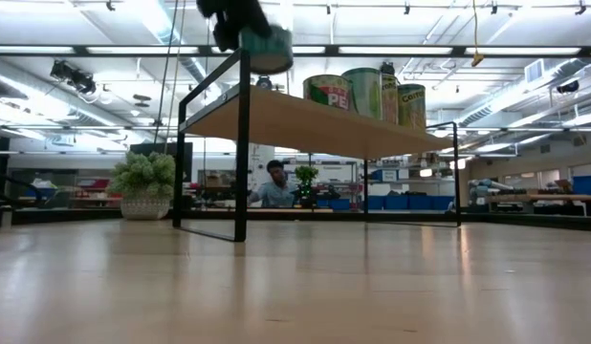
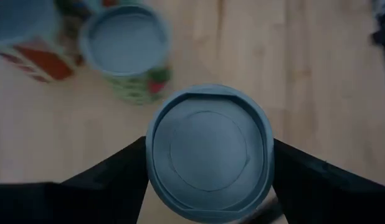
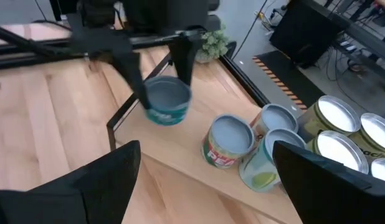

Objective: Pick and place cans onto a shelf
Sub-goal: Put the canned tuna on the shelf

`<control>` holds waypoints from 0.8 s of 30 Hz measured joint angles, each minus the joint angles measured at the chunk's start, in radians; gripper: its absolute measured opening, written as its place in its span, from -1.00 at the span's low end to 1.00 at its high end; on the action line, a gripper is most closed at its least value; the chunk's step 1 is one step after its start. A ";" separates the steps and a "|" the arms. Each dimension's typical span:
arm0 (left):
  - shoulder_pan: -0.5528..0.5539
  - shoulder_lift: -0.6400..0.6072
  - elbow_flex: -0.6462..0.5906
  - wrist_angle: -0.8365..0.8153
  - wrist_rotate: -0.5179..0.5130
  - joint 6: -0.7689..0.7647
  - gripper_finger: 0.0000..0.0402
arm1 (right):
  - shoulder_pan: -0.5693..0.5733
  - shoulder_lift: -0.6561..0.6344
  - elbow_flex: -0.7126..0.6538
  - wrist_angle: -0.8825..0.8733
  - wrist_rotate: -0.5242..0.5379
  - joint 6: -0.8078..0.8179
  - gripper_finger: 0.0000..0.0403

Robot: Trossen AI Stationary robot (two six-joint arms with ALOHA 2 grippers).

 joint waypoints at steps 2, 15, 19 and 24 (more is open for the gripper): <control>0.042 0.000 0.000 -0.007 -0.008 0.054 0.46 | -0.004 -0.006 0.000 0.001 0.001 0.000 0.85; 0.263 0.074 -0.001 0.056 -0.010 0.305 0.46 | -0.040 -0.008 0.000 0.015 0.000 -0.003 0.85; 0.299 0.111 -0.001 0.086 0.052 0.345 0.46 | -0.041 -0.008 0.000 0.026 -0.003 0.000 0.85; 0.317 0.146 -0.002 0.117 0.111 0.390 0.46 | -0.040 -0.008 0.000 0.032 -0.003 0.000 0.85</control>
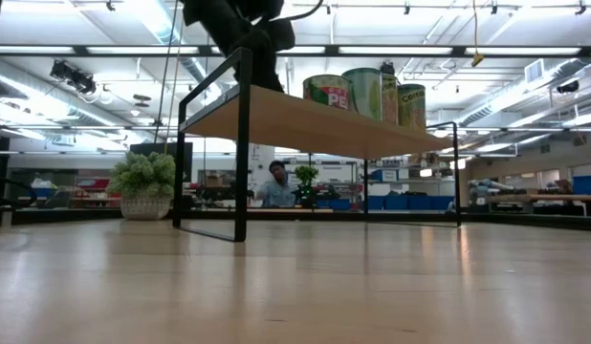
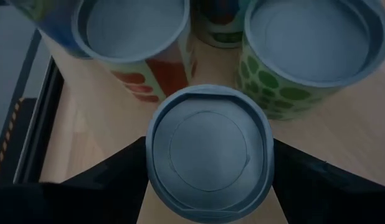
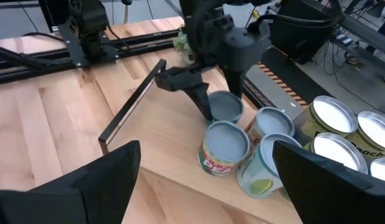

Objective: Pick and place cans onto a shelf
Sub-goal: Put the canned tuna on the shelf

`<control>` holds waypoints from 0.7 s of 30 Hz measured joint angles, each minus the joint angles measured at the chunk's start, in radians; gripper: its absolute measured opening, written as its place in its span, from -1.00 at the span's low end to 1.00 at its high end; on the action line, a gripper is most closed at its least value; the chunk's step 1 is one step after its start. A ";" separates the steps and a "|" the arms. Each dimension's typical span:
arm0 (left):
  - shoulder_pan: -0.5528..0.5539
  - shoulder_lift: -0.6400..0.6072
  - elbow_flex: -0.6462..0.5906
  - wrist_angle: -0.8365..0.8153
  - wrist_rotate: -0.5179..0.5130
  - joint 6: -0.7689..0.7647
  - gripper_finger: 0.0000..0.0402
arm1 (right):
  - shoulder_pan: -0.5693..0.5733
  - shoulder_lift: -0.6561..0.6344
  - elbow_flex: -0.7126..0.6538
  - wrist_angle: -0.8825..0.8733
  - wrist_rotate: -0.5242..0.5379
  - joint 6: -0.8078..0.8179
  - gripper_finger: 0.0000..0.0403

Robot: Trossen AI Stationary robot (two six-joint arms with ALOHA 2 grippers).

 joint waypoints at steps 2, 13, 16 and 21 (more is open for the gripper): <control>0.002 0.001 0.000 0.002 0.006 0.013 0.46 | 0.000 0.000 0.000 0.000 0.000 0.000 0.85; -0.010 0.000 0.000 0.033 0.016 0.026 0.58 | -0.006 0.000 0.000 0.001 0.000 0.000 0.85; -0.010 0.000 0.000 0.038 0.017 0.025 0.70 | -0.006 0.000 0.000 0.001 0.000 -0.001 0.85; -0.010 0.000 0.000 0.033 0.017 0.022 0.77 | -0.006 0.000 0.000 0.001 0.000 -0.002 0.85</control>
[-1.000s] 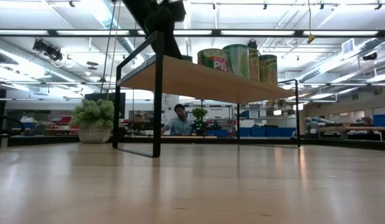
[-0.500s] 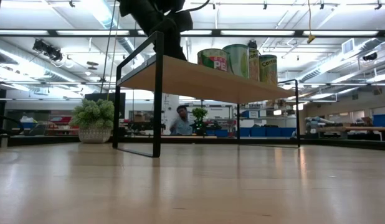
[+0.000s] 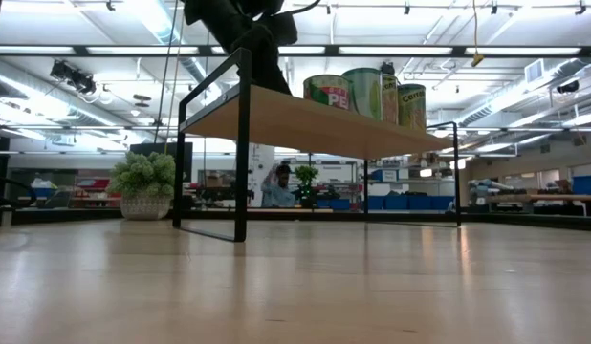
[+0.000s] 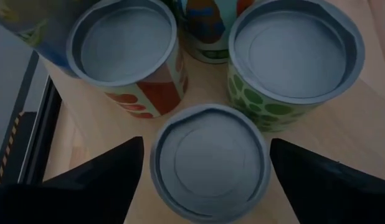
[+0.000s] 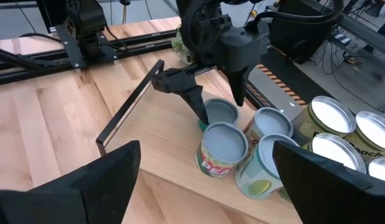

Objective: Pick and place cans onto a shelf
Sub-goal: Put the canned tuna on the shelf, then return to Home Position

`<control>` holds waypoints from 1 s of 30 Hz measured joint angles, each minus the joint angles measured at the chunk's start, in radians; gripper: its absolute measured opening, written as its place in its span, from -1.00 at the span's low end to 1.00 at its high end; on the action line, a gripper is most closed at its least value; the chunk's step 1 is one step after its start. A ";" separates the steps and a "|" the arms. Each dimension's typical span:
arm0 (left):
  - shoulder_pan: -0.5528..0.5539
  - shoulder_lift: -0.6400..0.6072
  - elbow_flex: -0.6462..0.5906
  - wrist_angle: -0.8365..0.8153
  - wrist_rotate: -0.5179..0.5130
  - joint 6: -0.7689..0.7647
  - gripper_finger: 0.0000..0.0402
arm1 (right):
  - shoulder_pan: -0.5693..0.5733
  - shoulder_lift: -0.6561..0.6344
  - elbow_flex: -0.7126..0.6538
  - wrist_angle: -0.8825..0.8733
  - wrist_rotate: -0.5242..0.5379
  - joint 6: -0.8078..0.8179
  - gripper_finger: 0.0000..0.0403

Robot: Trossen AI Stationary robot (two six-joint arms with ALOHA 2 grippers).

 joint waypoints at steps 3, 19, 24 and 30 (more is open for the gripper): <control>0.000 0.000 0.000 0.000 -0.009 0.000 0.77 | 0.000 0.000 0.000 0.011 0.000 0.000 0.85; 0.003 -0.051 0.036 -0.092 -0.009 -0.051 0.78 | 0.000 0.000 0.000 0.013 -0.004 -0.006 0.85; -0.005 -0.078 0.093 -0.174 -0.005 -0.121 0.73 | -0.004 -0.004 0.000 -0.020 -0.070 0.001 0.85; -0.044 -0.155 0.097 -0.181 -0.045 -0.208 0.50 | -0.002 -0.013 -0.015 -0.189 -0.114 0.155 0.85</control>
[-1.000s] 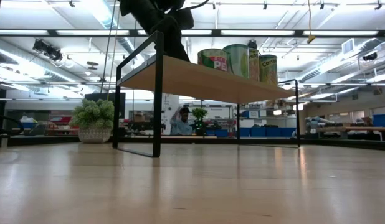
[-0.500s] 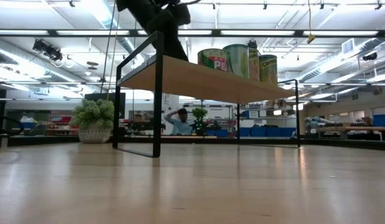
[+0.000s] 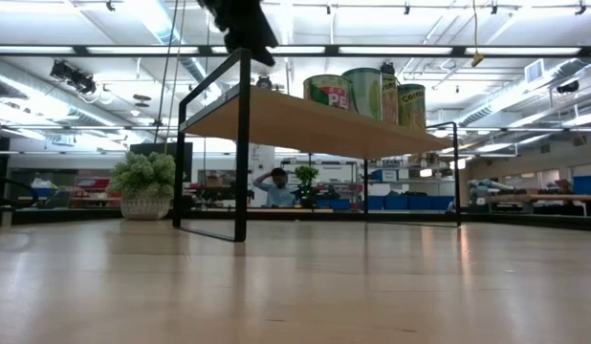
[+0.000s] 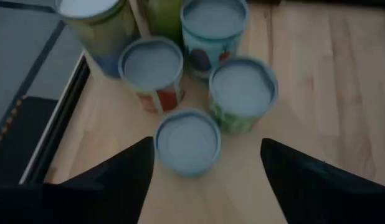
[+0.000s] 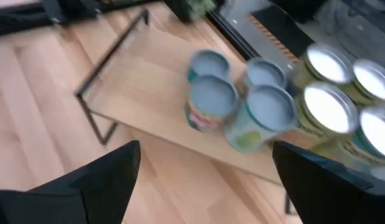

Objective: Pick and place cans onto a shelf
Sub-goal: Return to Home Position

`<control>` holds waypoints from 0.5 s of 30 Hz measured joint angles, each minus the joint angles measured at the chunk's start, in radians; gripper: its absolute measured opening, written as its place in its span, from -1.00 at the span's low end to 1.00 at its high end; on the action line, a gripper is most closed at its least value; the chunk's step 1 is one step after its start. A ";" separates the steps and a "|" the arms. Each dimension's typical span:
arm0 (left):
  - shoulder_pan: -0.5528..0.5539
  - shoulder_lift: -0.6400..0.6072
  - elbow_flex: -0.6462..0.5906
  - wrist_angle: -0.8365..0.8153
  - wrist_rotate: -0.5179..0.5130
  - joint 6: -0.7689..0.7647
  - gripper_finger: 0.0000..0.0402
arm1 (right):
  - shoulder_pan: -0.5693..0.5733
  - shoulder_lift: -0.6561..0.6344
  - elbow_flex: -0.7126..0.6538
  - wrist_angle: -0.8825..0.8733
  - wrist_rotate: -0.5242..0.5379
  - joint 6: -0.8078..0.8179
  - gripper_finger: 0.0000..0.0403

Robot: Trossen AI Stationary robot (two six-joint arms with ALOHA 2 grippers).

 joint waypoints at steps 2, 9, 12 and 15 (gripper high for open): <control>-0.019 -0.023 -0.002 -0.022 -0.033 -0.003 0.40 | 0.007 -0.013 -0.018 -0.005 0.000 0.037 0.85; -0.090 -0.094 -0.002 -0.015 -0.066 -0.010 0.05 | 0.037 -0.080 -0.138 0.067 0.000 0.077 0.81; -0.117 -0.117 -0.001 0.000 -0.089 -0.010 -0.11 | 0.043 -0.131 -0.216 0.159 0.000 0.076 0.77; -0.138 -0.136 -0.002 0.004 -0.108 -0.010 -0.25 | 0.042 -0.184 -0.303 0.250 -0.005 0.074 0.74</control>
